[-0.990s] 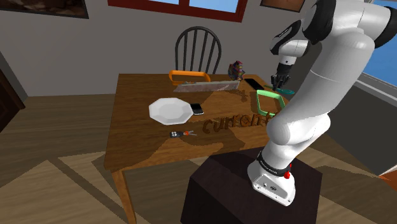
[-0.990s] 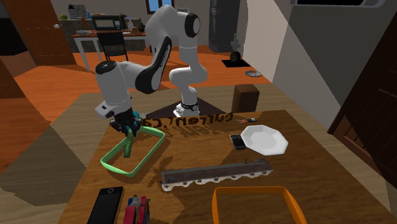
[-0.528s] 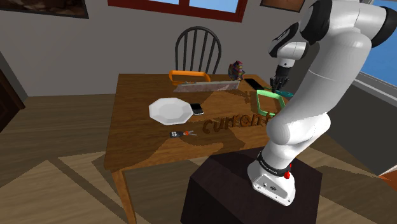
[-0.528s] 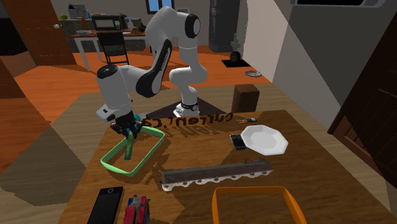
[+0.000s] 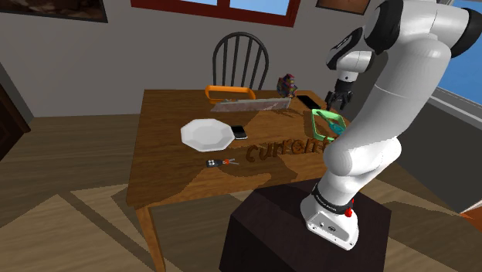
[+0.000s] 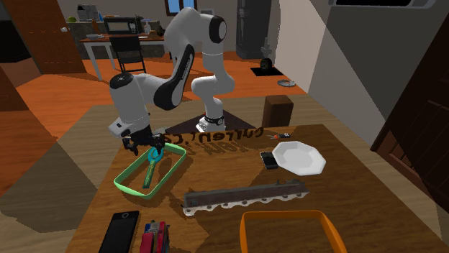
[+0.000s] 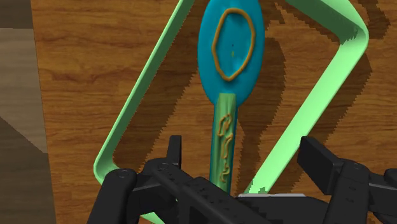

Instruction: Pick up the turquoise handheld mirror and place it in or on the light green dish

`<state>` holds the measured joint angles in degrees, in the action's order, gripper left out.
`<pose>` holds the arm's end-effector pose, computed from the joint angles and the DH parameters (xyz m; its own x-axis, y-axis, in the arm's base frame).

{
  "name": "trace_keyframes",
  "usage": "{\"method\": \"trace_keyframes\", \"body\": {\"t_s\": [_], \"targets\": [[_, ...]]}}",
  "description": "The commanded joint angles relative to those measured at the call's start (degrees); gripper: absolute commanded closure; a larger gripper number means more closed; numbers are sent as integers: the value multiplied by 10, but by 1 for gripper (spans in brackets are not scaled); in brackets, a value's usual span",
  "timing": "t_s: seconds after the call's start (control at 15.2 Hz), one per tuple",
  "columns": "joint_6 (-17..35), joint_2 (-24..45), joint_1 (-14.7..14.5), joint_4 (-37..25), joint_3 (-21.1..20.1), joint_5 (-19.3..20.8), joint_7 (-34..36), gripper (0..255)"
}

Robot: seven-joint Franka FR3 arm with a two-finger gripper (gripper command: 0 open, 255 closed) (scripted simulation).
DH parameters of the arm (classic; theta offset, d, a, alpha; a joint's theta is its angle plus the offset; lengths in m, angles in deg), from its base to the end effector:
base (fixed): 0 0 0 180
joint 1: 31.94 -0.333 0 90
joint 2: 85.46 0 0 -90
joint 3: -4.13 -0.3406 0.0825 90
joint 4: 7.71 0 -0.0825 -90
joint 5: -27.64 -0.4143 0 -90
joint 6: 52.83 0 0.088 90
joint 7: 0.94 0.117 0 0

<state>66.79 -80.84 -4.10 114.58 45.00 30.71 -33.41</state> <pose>0.2038 -0.5242 0.3670 0.8132 -0.5640 -0.1437 -0.5671 -0.8234 0.0224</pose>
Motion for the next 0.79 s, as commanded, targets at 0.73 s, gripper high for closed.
{"method": "trace_keyframes", "body": {"t_s": [0.73], "targets": [[-73, -27, -7, -51, -2, 17, 13, 0]]}}
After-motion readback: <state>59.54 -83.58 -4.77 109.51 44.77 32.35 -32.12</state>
